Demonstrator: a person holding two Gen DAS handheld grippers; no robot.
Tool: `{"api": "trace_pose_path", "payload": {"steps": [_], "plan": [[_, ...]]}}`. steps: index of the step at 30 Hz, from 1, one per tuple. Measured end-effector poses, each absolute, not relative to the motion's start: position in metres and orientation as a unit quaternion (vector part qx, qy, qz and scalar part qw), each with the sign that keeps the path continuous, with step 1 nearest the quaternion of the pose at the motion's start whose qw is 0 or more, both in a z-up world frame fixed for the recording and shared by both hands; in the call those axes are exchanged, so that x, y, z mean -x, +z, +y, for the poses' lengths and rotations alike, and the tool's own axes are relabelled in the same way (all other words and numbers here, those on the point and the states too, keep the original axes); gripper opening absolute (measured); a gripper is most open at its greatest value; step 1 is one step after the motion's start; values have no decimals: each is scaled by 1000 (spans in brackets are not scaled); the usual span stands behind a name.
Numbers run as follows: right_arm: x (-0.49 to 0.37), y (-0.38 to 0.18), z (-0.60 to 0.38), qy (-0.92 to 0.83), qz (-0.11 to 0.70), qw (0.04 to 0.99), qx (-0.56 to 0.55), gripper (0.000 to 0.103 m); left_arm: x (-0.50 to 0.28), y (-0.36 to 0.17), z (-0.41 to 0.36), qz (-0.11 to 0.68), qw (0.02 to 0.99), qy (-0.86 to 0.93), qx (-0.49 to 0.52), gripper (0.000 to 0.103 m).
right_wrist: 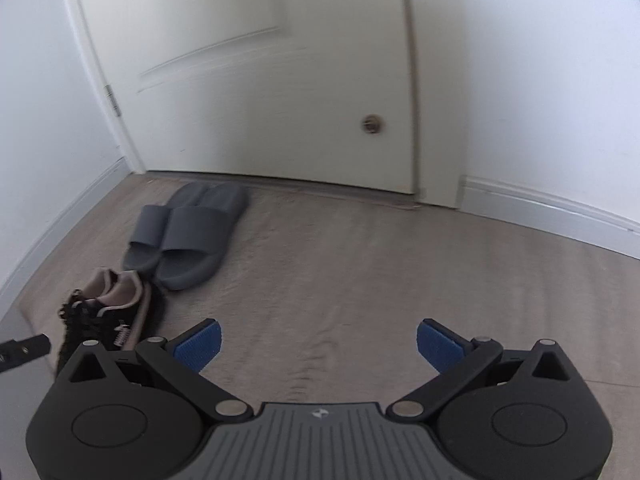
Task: Organize scattered shoes
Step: 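Turn the right gripper toward the black Puma sneakers by the door, then grasp both black Puma sneakers by their heel collars with the right gripper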
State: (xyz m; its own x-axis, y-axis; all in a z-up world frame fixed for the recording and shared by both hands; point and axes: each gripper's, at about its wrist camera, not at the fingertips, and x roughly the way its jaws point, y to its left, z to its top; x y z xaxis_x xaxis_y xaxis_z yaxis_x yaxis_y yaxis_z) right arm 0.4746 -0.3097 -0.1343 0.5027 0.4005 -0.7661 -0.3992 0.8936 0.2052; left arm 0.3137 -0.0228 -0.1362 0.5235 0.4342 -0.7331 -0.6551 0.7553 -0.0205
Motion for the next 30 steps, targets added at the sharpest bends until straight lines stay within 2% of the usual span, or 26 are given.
{"api": "trace_pose_path", "payload": {"steps": [2,5,6,11,14,18,24,30], "plan": [[-483,-133,-256,270,458,847,13,103,-309,-141,-11,374,856,324,150,95],[-481,-132,-181,312,420,842,134,103,-306,-151,1,378,849,332,160,95],[-482,-132,-163,318,423,836,144,103,-304,-155,5,378,847,335,167,95],[-505,-137,-91,357,487,791,99,103,-303,-174,11,392,835,342,180,95],[-522,-153,-60,345,544,764,31,102,-302,-180,13,399,832,342,176,95],[-541,-182,-36,300,607,733,-59,94,-298,-183,23,399,830,343,186,95],[-533,-207,-8,274,642,714,-48,84,-298,-192,32,405,824,344,196,95],[-527,-231,11,258,663,701,-50,77,-301,-201,30,417,821,341,188,95]]}}
